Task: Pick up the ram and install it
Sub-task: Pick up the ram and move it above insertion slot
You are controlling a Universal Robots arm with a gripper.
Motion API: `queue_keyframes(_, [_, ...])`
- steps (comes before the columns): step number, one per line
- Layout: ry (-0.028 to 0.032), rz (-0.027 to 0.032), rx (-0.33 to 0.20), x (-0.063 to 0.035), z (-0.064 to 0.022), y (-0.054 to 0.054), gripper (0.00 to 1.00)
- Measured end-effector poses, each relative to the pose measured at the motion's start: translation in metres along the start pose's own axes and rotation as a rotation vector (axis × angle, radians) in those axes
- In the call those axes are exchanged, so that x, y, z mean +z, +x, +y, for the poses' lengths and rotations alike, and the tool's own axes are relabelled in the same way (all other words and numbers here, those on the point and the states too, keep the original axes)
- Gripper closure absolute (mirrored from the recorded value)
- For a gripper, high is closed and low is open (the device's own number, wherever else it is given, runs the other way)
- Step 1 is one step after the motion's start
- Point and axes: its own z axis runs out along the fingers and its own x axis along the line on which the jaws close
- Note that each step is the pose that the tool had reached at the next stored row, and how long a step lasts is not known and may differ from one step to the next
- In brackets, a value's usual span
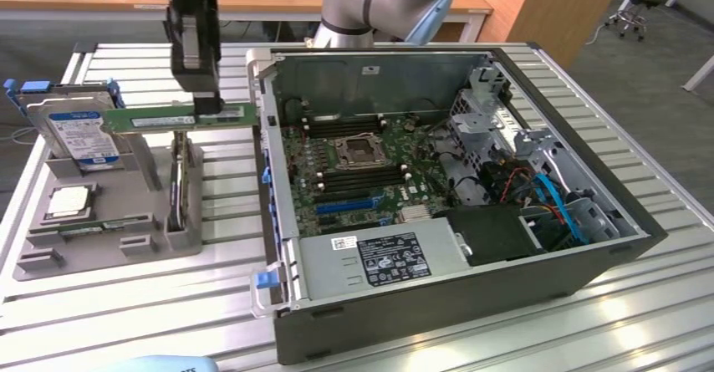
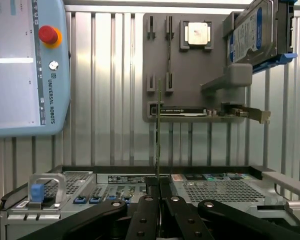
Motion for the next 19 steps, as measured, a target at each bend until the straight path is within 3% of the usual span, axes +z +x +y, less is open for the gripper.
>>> queue_keyframes(19, [0.0,0.0,0.0,-0.0023,-0.0623,-0.001,0.88])
